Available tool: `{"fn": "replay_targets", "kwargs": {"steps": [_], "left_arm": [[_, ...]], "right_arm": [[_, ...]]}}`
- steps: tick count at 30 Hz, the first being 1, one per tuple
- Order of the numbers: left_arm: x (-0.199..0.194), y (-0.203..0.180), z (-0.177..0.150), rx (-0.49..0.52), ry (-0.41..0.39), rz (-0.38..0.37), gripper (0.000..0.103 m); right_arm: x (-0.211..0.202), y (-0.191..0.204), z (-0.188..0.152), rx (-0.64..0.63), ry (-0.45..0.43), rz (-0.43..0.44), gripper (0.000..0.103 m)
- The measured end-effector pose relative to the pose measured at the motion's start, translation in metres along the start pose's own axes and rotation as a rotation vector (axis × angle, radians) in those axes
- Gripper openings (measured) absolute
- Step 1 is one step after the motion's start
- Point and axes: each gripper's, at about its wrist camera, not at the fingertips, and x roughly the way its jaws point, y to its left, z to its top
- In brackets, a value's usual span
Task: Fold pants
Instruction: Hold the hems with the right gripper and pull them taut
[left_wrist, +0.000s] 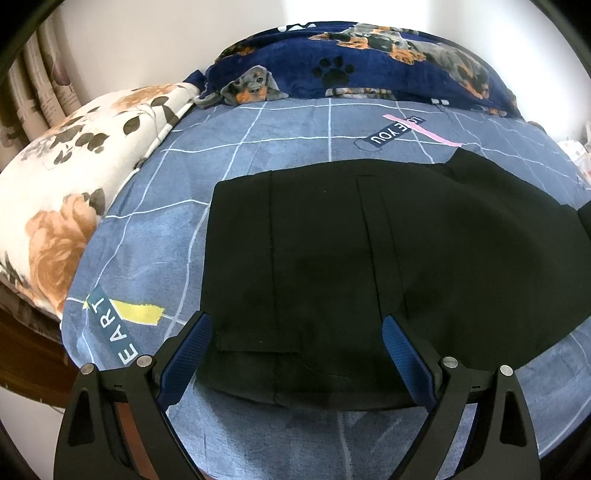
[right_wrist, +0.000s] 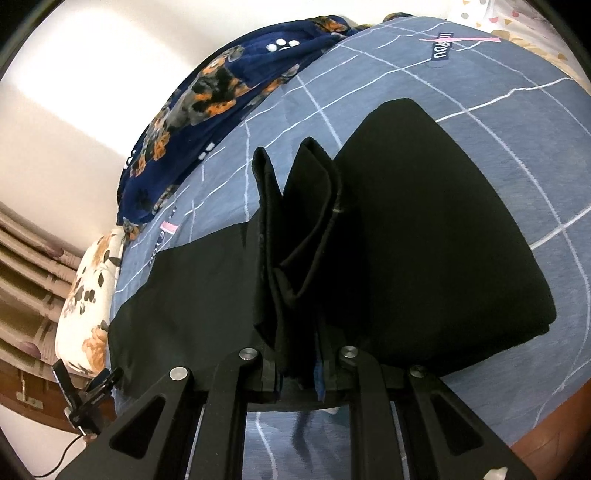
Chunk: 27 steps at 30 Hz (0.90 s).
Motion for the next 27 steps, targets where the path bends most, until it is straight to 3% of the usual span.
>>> {"fn": "replay_targets", "kwargs": {"steps": [27], "left_arm": [[0.003,-0.003,-0.001,0.009,0.01,-0.011,0.093]], "right_arm": [[0.037,0.052,-0.023,-0.049,0.08,0.063,0.015]]}}
